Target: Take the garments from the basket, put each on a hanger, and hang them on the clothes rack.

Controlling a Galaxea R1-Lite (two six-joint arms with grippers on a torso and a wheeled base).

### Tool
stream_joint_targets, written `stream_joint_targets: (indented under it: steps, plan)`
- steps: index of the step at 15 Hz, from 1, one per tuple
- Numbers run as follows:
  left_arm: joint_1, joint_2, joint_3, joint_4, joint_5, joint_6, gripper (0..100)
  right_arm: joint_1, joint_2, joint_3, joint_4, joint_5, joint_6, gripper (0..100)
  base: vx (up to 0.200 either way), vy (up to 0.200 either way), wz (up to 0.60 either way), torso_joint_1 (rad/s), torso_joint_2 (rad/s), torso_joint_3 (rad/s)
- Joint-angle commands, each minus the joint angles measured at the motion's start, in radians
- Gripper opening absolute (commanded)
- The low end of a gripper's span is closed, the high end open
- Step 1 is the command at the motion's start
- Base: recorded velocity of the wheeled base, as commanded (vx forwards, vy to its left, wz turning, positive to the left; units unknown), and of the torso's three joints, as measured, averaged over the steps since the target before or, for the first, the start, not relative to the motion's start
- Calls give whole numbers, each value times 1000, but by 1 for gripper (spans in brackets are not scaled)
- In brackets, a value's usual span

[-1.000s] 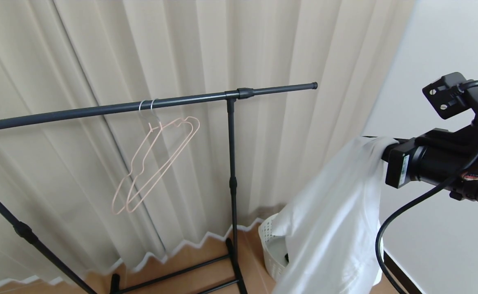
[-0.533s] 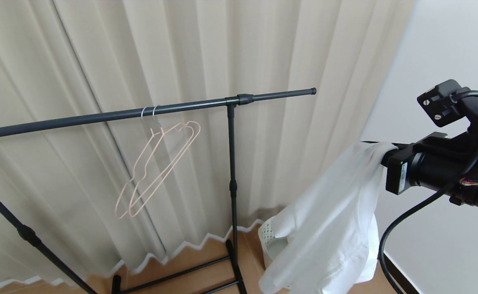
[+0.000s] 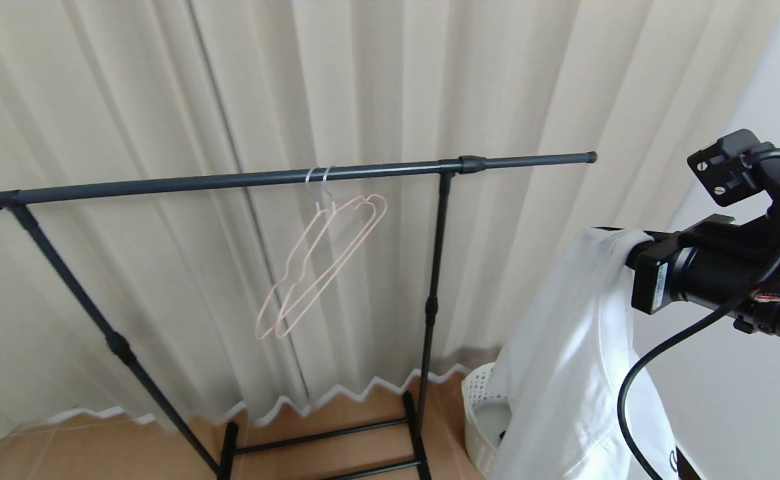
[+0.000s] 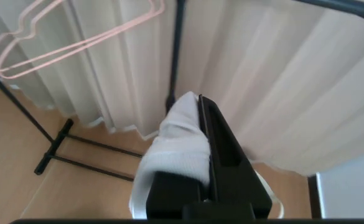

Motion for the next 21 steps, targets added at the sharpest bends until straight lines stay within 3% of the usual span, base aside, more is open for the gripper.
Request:
stream_joint_targets:
  steps: [1, 7, 10, 13, 16, 21]
  plan:
    - [0, 1, -1, 0, 0, 0, 100, 0, 3, 3, -2, 0, 0, 0, 0, 0, 0, 0, 0, 0]
    - [0, 1, -1, 1, -1, -2, 100, 0, 1, 3, -2, 0, 0, 0, -167, 0, 0, 6, 2, -1]
    - [0, -1, 0, 0, 0, 0, 100, 0, 1, 4, -2, 0, -16, 0, 0, 200, 0, -12, -4, 7]
    - [0, 1, 0, 0, 2, 0, 100, -22, 8, 8, -2, -1, -22, 0, 0, 0, 0, 0, 0, 0]
    - [0, -1, 0, 0, 2, 2, 100, -22, 23, 12, -14, -1, -22, 0, 0, 0, 600, 5, -1, -1]
    - [-11, 53, -3, 8, -3, 6, 100, -22, 50, 21, -16, -6, -25, 0, 0, 0, 0, 0, 0, 0]
